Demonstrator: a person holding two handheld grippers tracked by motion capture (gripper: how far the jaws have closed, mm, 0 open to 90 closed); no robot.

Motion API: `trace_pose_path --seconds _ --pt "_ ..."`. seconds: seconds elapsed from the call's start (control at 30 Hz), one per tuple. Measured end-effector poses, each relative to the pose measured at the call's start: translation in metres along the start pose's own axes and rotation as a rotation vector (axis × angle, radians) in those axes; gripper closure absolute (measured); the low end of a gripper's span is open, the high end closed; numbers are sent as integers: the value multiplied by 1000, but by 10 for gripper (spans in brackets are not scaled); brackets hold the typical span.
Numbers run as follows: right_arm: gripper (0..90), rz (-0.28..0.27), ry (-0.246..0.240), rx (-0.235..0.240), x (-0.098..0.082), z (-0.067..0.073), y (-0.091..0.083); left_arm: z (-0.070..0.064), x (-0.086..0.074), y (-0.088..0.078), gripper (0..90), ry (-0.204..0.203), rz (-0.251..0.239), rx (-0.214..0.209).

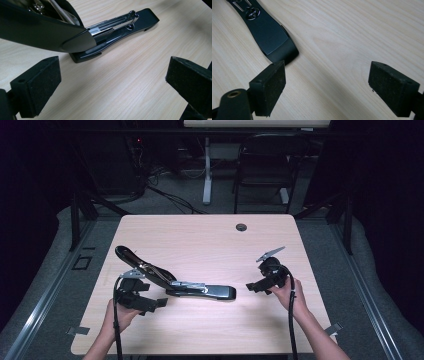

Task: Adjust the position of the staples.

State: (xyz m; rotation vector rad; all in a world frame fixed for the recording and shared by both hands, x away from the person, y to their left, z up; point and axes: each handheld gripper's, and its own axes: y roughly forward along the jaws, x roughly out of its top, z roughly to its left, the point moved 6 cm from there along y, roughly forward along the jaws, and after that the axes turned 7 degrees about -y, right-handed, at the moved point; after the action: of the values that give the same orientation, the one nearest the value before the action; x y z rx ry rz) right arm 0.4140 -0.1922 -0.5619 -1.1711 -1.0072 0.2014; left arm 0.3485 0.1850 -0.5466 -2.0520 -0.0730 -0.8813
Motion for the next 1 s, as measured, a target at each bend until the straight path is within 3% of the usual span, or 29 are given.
trace_pose_path --seconds 0.3,0.83,1.0 --pt "117 7 37 4 2 -5 -3 8 -2 0 4 -24 13 10" --pt "160 30 102 -25 -8 -38 -19 12 -1 0 5 -18 25 10" --pt "186 47 96 -30 -13 -45 -25 13 -2 1 4 -16 34 14"
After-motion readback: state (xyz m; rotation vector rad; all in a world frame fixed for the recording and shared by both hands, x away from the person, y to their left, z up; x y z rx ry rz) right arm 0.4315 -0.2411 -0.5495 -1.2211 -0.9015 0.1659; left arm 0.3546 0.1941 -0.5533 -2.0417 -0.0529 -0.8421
